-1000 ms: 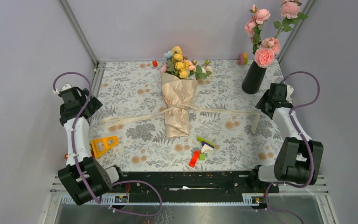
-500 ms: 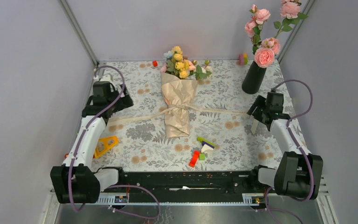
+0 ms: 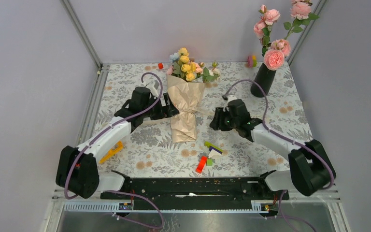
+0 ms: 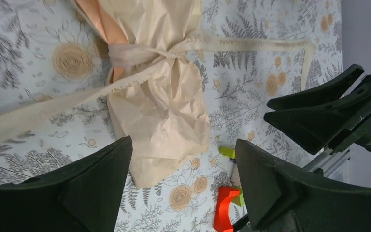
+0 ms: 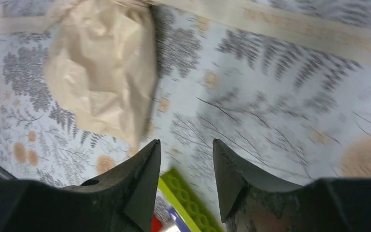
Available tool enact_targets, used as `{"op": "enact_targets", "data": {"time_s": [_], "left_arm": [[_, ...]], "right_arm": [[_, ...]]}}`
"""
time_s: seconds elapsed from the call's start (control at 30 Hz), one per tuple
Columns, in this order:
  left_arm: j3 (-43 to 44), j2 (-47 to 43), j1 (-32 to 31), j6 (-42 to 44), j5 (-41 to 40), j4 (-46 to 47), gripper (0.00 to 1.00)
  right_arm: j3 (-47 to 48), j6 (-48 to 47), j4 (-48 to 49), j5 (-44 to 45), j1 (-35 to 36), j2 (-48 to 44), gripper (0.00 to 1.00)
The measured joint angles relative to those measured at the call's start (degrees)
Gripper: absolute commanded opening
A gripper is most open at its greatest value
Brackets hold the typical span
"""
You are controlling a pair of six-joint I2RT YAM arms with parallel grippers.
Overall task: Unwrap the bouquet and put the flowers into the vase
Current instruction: Untie the ribbon from the wrapping paper.
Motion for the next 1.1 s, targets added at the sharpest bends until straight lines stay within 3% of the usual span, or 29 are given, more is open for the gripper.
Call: {"op": "enact_targets", "data": {"time_s": [0.2,0.5,0.87,1.1], "left_arm": [[-2.8,4.4,-0.9,-5.6,0.0,2.1,0.79],[-6.6,6.1,-1.0,-8.4,-0.3,2.3,0.75],[-6.6,10.2,-1.0,-8.8,-0.2,3.3,0.57],[-6.6,10.8,-1.0,-8.7,-0.3,3.5,0.50]], "right_arm": [[12.1,-0.3,1.0,-0.6,6.7,12.2,0.46],[27.0,-3.8,-2.3,-0.5,8.1,24.5,0.40],[32.7,-8.2,-8.1,-0.3,8.7,30.9,0.38],[35.8,-9.3,-9.2,-0.1,8.7,33.6,0.36]]}}
